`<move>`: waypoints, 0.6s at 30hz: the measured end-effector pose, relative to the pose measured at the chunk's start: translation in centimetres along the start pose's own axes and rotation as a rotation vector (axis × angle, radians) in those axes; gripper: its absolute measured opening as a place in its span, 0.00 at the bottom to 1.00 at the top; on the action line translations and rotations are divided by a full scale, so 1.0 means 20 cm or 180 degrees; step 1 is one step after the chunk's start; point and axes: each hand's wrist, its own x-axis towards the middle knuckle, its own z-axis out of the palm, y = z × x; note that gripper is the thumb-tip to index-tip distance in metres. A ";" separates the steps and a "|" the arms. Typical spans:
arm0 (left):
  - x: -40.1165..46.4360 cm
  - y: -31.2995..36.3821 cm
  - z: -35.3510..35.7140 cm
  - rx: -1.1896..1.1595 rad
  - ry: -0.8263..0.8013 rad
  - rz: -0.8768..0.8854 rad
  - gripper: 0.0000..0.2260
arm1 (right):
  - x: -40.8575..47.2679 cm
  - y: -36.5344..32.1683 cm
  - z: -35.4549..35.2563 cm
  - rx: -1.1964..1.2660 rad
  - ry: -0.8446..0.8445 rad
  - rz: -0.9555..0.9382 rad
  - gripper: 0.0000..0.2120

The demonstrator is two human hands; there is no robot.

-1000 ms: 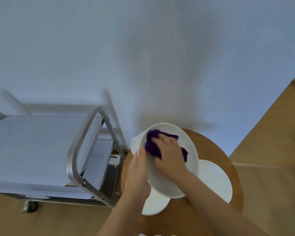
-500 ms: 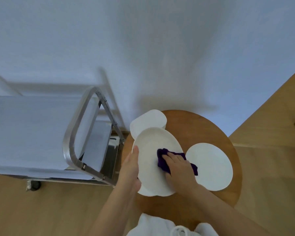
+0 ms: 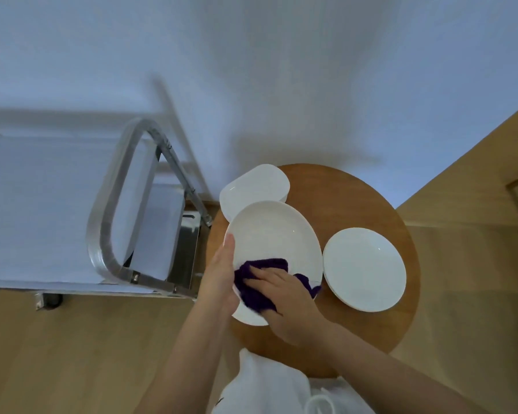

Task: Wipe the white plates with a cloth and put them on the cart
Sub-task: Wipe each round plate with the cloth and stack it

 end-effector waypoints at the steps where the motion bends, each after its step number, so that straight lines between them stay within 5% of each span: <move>1: 0.02 0.00 -0.02 -0.0099 -0.0138 -0.0053 0.23 | -0.02 0.02 0.00 0.0001 -0.0091 0.0014 0.23; 4: 0.09 -0.06 -0.07 -0.0265 -0.0436 -0.0191 0.27 | -0.04 0.09 -0.03 -0.0324 -0.0520 0.0095 0.23; 8: 0.21 -0.12 -0.11 0.0842 0.0574 0.0022 0.24 | -0.05 0.19 -0.06 -0.0632 -0.1093 0.1009 0.18; 12: 0.28 -0.15 -0.13 0.0840 0.0829 0.0025 0.22 | -0.15 0.24 -0.06 0.0083 -0.0457 0.1763 0.09; 18: 0.34 -0.18 -0.12 0.0882 0.0984 0.0181 0.22 | -0.23 0.25 -0.10 0.0960 0.0494 0.2375 0.08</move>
